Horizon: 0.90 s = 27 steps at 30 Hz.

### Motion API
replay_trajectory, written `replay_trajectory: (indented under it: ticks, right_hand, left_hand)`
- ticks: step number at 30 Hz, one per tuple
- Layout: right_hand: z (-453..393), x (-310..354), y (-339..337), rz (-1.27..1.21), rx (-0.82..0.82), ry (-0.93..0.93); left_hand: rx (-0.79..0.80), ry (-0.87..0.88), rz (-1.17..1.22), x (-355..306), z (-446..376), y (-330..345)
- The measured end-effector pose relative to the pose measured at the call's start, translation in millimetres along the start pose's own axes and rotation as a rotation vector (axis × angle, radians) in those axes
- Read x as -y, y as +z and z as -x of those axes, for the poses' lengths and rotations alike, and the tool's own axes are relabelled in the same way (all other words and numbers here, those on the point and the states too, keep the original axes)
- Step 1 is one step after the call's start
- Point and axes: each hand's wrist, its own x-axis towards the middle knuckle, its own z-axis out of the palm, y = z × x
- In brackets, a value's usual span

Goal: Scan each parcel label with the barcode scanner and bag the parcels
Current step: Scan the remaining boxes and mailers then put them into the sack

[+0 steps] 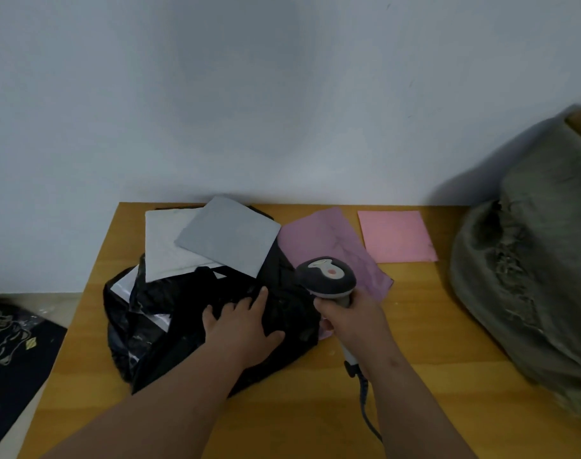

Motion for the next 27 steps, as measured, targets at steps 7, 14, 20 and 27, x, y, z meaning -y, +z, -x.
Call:
replay_trajectory:
  ticks: [7, 14, 20, 27]
  right_hand:
    - [-12.2, 9.3, 10.3, -0.047, -0.005, -0.005]
    - [-21.2, 16.9, 26.3, -0.016, 0.007, -0.027]
    - [-21.3, 9.9, 30.2, 0.004, 0.02, -0.006]
    - [-27.5, 10.3, 26.8, -0.032, 0.007, 0.009]
  left_hand:
    - [-0.439, -0.037, 0.062, 19.3, -24.7, -33.1]
    - [-0.198, -0.045, -0.033, 42.2, -57.9, -51.2]
    - [-0.072, -0.066, -0.125, 46.9, -69.0, -56.3]
    - [-0.212, -0.003, -0.186, 43.9, -72.7, -53.7]
